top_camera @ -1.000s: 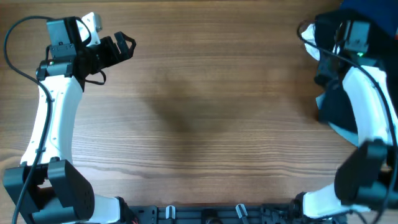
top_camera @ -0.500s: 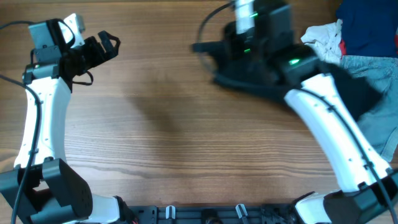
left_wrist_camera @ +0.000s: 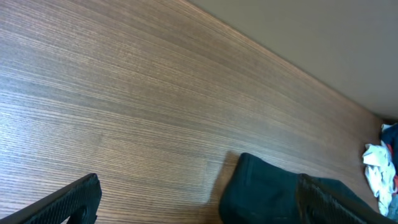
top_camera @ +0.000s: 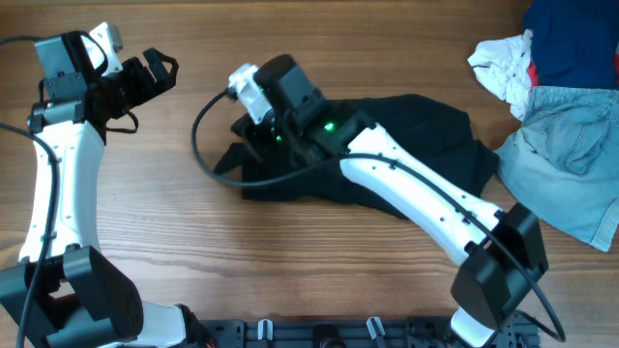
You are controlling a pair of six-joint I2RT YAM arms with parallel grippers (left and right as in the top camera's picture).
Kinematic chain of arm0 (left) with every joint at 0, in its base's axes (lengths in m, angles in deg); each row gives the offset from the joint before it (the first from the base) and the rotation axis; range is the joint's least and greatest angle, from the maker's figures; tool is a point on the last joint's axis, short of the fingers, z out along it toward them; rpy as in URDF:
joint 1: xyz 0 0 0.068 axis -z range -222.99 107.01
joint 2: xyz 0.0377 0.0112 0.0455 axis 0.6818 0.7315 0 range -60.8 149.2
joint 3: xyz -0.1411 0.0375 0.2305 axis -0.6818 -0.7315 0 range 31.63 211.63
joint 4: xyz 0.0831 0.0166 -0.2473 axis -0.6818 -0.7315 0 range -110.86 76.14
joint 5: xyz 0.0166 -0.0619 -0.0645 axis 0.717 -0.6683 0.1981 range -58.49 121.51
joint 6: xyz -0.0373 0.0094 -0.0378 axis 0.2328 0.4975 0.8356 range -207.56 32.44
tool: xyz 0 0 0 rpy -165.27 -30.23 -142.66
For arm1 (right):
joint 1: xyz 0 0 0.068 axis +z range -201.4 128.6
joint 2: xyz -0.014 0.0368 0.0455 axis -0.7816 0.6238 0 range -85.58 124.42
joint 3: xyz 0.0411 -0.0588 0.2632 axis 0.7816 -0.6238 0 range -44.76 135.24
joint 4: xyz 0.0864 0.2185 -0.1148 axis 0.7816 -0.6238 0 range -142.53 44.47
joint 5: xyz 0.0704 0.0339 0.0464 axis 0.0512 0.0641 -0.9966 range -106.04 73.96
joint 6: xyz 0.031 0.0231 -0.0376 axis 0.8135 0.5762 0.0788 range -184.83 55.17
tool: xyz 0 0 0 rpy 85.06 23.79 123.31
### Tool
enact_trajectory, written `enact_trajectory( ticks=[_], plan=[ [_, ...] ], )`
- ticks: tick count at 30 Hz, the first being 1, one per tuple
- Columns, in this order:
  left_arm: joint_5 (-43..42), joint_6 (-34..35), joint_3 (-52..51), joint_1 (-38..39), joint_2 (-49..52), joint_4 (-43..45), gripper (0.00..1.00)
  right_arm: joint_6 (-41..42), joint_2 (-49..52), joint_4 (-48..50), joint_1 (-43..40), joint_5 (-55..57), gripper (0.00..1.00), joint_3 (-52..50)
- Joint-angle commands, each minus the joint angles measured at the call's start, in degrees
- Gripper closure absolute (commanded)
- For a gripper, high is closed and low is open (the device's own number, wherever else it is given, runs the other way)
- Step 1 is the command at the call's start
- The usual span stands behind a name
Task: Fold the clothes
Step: 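Drag the black trousers left onto the table center with the right gripper, then grasp the trousers' waistband corners with both grippers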
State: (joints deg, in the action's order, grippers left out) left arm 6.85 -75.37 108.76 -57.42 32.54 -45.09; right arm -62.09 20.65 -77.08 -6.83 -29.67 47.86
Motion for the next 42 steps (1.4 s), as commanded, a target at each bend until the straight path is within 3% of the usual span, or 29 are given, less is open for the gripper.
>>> enact_trajectory(
  ticks=[1, 6, 13, 19, 22, 24, 25, 27, 29, 36, 42],
  plan=[
    [0.5, 0.3, 1.1, -0.4, -0.4, 0.2, 0.00, 0.3, -3.4, -2.1, -0.2, -3.7, 0.59, 0.9],
    [0.5, 0.3, 1.1, -0.3, -0.4, 0.2, 0.00, 0.5, -11.9, -4.9, -3.9, -3.4, 0.30, 0.9],
    [-3.7, -2.6, 2.8, 2.6, -0.4, 0.1, 0.01, 1.8, -20.3, -10.6, -18.8, 1.1, 0.20, 0.9],
    [-0.7, -6.0, 6.3, 15.0, -0.4, -5.6, 0.01, 1.7, -19.0, -18.1, -30.1, 1.2, 0.22, 0.8],
    [2.8, -6.1, 6.3, 22.1, 0.4, -8.3, 0.11, 1.5, -18.8, -18.7, -34.5, 1.2, 0.26, 0.8],
    [3.2, -7.5, 6.3, 27.7, 2.6, -8.7, 0.40, 1.5, -18.7, -18.1, -38.2, 1.1, 0.29, 0.8],
    [3.8, -7.5, 6.3, 28.9, 3.4, -8.8, 0.60, 1.5, -18.7, -17.8, -39.0, 1.1, 0.30, 0.8],
    [6.9, -7.5, 6.3, 32.0, 5.8, -9.9, 0.82, 1.7, -18.5, -17.4, -41.2, 1.1, 0.31, 0.8],
    [11.1, -7.5, 6.3, 34.3, 8.8, -12.5, 0.96, 1.7, -18.3, -17.2, -42.6, 1.1, 0.32, 0.8],
    [12.2, -6.7, 6.3, 38.0, 17.8, -22.6, 0.96, 1.7, -17.7, -16.6, -45.8, 1.1, 0.33, 0.8],
    [11.8, 0.7, 5.9, 37.2, 22.0, -25.1, 0.96, 1.8, -16.0, -16.0, -45.8, 0.0, 0.33, 0.8]
  ],
)
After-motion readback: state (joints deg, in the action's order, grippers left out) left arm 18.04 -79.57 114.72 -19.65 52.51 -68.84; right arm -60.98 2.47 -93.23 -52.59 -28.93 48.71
